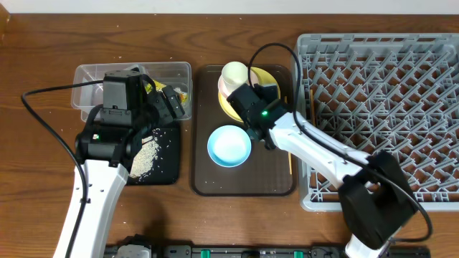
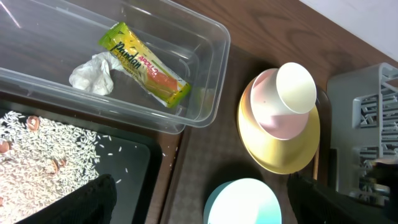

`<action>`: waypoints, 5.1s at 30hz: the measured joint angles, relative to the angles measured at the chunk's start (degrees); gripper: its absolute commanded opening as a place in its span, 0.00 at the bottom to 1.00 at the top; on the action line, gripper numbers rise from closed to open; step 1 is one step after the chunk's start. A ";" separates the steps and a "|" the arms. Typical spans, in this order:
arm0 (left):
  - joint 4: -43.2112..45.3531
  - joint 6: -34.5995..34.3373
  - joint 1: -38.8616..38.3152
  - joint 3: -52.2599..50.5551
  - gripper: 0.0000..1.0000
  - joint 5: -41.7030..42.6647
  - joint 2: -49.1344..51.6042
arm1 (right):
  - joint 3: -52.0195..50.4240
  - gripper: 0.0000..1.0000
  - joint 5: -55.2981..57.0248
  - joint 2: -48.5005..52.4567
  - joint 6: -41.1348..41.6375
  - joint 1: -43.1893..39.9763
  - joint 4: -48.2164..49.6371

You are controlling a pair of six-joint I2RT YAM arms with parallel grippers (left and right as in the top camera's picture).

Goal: Sort waste into correct bins and load items into the dishwasher rack
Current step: 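Move the right gripper back over the remaining chopstick, then lower and close the right gripper on the second chopstick, then carry the chopstick right and lower it into the grey rack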

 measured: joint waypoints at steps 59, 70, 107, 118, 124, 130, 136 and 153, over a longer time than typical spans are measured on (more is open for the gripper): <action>0.00 0.00 -0.02 0.00 0.90 0.00 0.00 | -5.33 0.48 -6.01 4.98 1.09 -5.75 4.96; 0.00 0.00 0.00 0.00 0.90 0.00 0.00 | -5.31 0.50 -17.03 4.28 0.13 -9.51 5.03; 0.02 0.00 0.00 0.00 0.90 0.00 0.00 | -5.29 0.20 -20.22 4.28 -0.87 -9.77 4.48; 0.00 0.00 -0.02 0.00 0.90 -0.02 0.00 | -5.31 0.09 -19.34 4.28 -0.85 -9.75 5.31; 0.02 0.00 0.00 0.00 0.90 0.00 0.00 | -5.33 0.05 -19.17 4.28 -0.87 -9.75 5.33; 0.02 0.00 0.00 0.00 0.90 0.00 0.00 | -5.33 0.01 -19.15 4.28 -0.72 -9.75 5.20; 0.00 0.00 0.00 0.00 0.90 0.00 0.00 | -5.16 0.01 -19.15 4.26 -0.63 -9.77 3.98; 0.00 0.00 -0.02 0.00 0.90 0.00 0.00 | -6.47 0.01 -19.39 -7.13 -0.63 -9.77 0.61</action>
